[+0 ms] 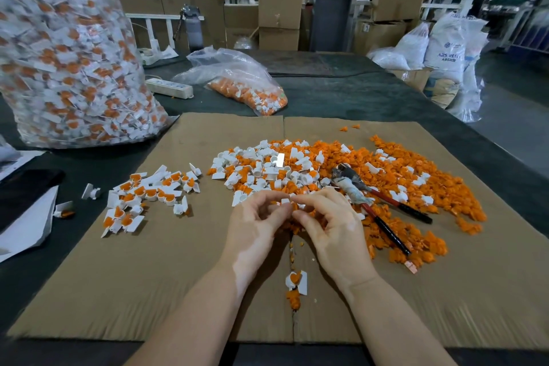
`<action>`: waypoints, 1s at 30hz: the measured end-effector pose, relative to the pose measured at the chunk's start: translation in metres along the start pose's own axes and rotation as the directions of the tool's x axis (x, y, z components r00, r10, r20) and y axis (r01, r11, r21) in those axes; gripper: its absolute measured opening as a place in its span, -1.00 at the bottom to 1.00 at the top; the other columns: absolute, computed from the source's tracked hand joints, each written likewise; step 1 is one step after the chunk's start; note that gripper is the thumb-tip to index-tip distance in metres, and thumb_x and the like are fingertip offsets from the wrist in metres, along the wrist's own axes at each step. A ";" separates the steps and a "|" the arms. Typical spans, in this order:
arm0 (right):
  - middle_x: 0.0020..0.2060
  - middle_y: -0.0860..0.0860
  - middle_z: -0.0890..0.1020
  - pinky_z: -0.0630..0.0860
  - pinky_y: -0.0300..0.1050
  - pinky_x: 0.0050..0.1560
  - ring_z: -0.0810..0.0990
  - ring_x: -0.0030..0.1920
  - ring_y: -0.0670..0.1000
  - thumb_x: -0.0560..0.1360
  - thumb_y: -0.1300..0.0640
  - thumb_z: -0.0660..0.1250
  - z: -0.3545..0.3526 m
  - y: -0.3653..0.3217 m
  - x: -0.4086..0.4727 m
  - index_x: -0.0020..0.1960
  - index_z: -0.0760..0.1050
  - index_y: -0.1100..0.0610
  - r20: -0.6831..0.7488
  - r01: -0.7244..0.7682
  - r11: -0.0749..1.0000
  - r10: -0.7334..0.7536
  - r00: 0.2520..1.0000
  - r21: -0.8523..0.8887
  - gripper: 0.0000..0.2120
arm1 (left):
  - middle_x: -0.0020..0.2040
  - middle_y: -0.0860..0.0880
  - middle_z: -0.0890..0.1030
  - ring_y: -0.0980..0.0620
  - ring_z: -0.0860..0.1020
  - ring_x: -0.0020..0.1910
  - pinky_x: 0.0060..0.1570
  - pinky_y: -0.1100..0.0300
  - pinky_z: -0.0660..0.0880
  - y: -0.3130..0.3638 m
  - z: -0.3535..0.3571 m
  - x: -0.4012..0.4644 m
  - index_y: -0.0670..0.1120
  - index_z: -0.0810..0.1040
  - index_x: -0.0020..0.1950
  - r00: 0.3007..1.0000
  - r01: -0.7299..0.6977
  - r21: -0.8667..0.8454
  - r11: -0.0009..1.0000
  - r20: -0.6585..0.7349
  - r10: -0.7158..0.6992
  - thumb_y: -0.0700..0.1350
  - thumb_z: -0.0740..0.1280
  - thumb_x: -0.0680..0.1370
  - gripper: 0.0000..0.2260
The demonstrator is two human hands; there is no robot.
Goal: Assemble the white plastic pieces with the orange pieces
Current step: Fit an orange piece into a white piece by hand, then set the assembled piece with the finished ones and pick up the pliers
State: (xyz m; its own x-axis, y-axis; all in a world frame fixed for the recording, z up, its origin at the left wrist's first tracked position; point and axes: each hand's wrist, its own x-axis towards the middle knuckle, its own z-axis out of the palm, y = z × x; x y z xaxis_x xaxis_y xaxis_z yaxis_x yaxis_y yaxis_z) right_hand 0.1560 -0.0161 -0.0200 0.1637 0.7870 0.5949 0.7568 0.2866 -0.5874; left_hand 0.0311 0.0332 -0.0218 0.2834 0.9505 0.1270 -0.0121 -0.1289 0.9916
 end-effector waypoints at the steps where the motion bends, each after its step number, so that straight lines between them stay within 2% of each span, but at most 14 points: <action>1: -0.13 -0.04 0.55 0.49 -0.18 -0.04 0.49 -0.07 -0.08 0.46 0.21 0.38 0.000 -0.001 0.000 0.08 0.62 0.14 0.003 0.000 1.000 0.000 1.000 -0.006 -0.80 | -0.22 -0.20 0.63 -0.10 0.63 -0.17 -0.12 0.11 0.58 0.000 0.000 0.000 -0.05 0.60 0.03 1.000 -0.010 0.007 1.000 -0.001 0.010 -0.17 0.39 0.50 -0.87; 3: -0.12 -0.04 0.56 0.50 -0.15 -0.02 0.50 -0.05 -0.08 0.47 0.18 0.38 -0.002 -0.003 0.000 0.09 0.61 0.13 0.000 -0.009 1.000 0.009 1.000 -0.013 -0.79 | -0.24 -0.19 0.63 -0.08 0.62 -0.20 -0.19 0.16 0.57 0.002 0.001 0.000 -0.07 0.60 0.03 1.000 -0.023 0.027 0.999 -0.008 0.023 -0.17 0.40 0.49 -0.87; 5: -0.08 -0.04 0.58 0.48 -0.10 0.07 0.51 0.00 -0.07 0.47 0.10 0.37 -0.006 -0.003 0.002 0.11 0.59 0.12 -0.034 -0.047 0.998 0.046 0.998 -0.048 -0.77 | -0.31 -0.09 0.63 0.04 0.62 -0.28 -0.30 0.31 0.54 0.003 0.001 0.001 -0.09 0.59 0.03 1.000 -0.012 0.018 1.000 -0.016 0.013 -0.18 0.41 0.48 -0.86; 8: 0.10 0.01 0.58 0.34 0.00 0.24 0.48 0.16 -0.01 0.51 0.01 0.31 -0.020 0.003 0.010 0.23 0.51 0.11 -0.167 -0.255 0.941 0.221 0.961 -0.223 -0.66 | -0.39 0.05 0.60 0.19 0.58 -0.37 -0.36 0.43 0.45 0.003 0.001 0.004 -0.09 0.58 0.03 1.000 0.011 0.008 1.000 -0.022 -0.011 -0.20 0.40 0.48 -0.87; 9: 0.18 0.04 0.54 0.28 0.04 0.27 0.44 0.23 0.02 0.52 -0.02 0.28 -0.029 0.008 0.014 0.29 0.45 0.11 -0.182 -0.361 0.880 0.318 0.930 -0.309 -0.61 | -0.40 0.06 0.60 0.20 0.57 -0.37 -0.35 0.43 0.45 0.003 0.001 0.005 -0.09 0.58 0.03 1.000 0.015 0.008 1.000 -0.021 -0.014 -0.20 0.40 0.49 -0.86; 11: 0.31 0.07 0.42 0.19 0.13 0.33 0.32 0.33 0.10 0.51 -0.08 0.24 -0.047 0.020 0.023 0.36 0.34 0.07 -0.107 -0.520 0.687 0.549 0.829 -0.508 -0.53 | -0.41 0.08 0.60 0.21 0.57 -0.37 -0.33 0.44 0.45 0.003 0.001 0.006 -0.06 0.57 0.02 1.000 0.018 0.017 1.000 -0.016 -0.018 -0.19 0.39 0.49 -0.87; 14: 0.37 0.09 0.31 0.03 0.29 0.38 0.20 0.39 0.16 0.45 -0.13 0.22 -0.064 0.033 0.032 0.27 0.33 0.03 0.064 -0.547 0.500 0.775 0.629 -0.671 -0.55 | -0.40 0.06 0.62 0.20 0.56 -0.38 -0.34 0.42 0.46 0.005 0.001 0.007 -0.05 0.57 0.00 0.999 0.035 -0.029 0.999 -0.021 -0.035 -0.20 0.38 0.50 -0.89; 15: 0.38 0.08 0.30 -0.01 0.32 0.37 0.18 0.40 0.17 0.44 -0.17 0.22 -0.065 0.036 0.033 0.26 0.34 0.01 0.082 -0.529 0.478 0.791 0.606 -0.702 -0.55 | -0.39 0.05 0.63 0.20 0.56 -0.39 -0.35 0.41 0.47 0.005 0.001 0.008 -0.04 0.57 -0.01 0.998 0.048 -0.055 0.997 -0.031 -0.049 -0.20 0.38 0.50 -0.89; 17: 0.35 0.07 0.33 0.01 0.32 0.35 0.21 0.38 0.16 0.44 -0.24 0.22 -0.066 0.040 0.033 0.24 0.35 0.00 0.070 -0.489 0.458 0.779 0.623 -0.742 -0.53 | -0.38 0.03 0.63 0.19 0.56 -0.40 -0.36 0.40 0.48 0.007 0.002 0.009 -0.05 0.57 -0.01 0.995 0.076 -0.100 0.992 -0.050 -0.082 -0.22 0.38 0.50 -0.89; 21: 0.12 0.07 0.47 0.27 0.14 0.21 0.38 0.18 0.12 0.45 -0.21 0.23 -0.067 0.037 0.033 0.03 0.32 0.08 0.025 -0.452 0.514 0.680 0.733 -0.729 -0.62 | -0.37 0.04 0.64 0.18 0.56 -0.40 -0.32 0.35 0.51 0.012 0.002 0.011 -0.08 0.57 -0.01 0.989 0.125 -0.179 0.976 -0.062 -0.138 -0.24 0.38 0.50 -0.89; 23: 0.01 0.06 0.50 0.40 0.01 0.02 0.44 0.05 0.09 0.48 -0.19 0.22 -0.068 0.027 0.033 -0.02 0.27 0.08 0.024 -0.409 0.597 0.583 0.812 -0.690 -0.65 | -0.33 0.00 0.65 0.15 0.57 -0.37 -0.24 0.28 0.53 0.015 0.003 0.014 -0.08 0.58 -0.01 0.983 0.150 -0.212 0.966 -0.067 -0.168 -0.23 0.39 0.49 -0.89; 25: -0.11 -0.01 0.48 0.38 -0.10 -0.19 0.45 -0.09 0.02 0.51 -0.18 0.19 -0.069 0.013 0.035 0.02 0.32 0.07 0.065 -0.374 0.696 0.516 0.854 -0.613 -0.68 | -0.31 -0.02 0.64 0.12 0.56 -0.36 -0.22 0.24 0.52 0.019 0.002 0.017 -0.11 0.58 -0.01 0.980 0.168 -0.266 0.949 -0.060 -0.190 -0.23 0.39 0.48 -0.90; 28: -0.23 -0.07 0.48 0.40 -0.14 -0.27 0.48 -0.25 -0.08 0.52 -0.13 0.21 -0.070 -0.010 0.037 -0.02 0.43 0.04 0.282 -0.433 0.837 0.527 0.802 -0.335 -0.76 | -0.34 -0.02 0.63 0.12 0.54 -0.39 -0.30 0.27 0.50 0.023 0.003 0.022 -0.14 0.58 -0.06 0.978 0.171 -0.302 0.938 -0.064 -0.199 -0.24 0.38 0.49 -0.94; 30: -0.34 -0.01 0.51 0.38 -0.09 -0.25 0.47 -0.38 -0.03 0.52 -0.08 0.24 -0.069 -0.022 0.036 -0.15 0.49 0.11 0.445 -0.505 0.852 0.508 0.738 -0.137 -0.74 | -0.34 -0.03 0.61 0.13 0.53 -0.41 -0.33 0.27 0.49 0.025 0.003 0.027 -0.13 0.58 -0.08 0.972 0.180 -0.298 0.937 -0.091 -0.216 -0.26 0.37 0.49 -0.95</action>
State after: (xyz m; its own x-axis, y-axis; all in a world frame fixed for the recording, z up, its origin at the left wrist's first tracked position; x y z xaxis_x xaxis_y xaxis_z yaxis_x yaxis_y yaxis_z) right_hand 0.1894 -0.0317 0.0522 0.2240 0.9690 -0.1038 0.6491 -0.2278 -0.7258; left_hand 0.0416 0.0547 0.0062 0.1913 0.9776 -0.0882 -0.2460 0.1347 0.9599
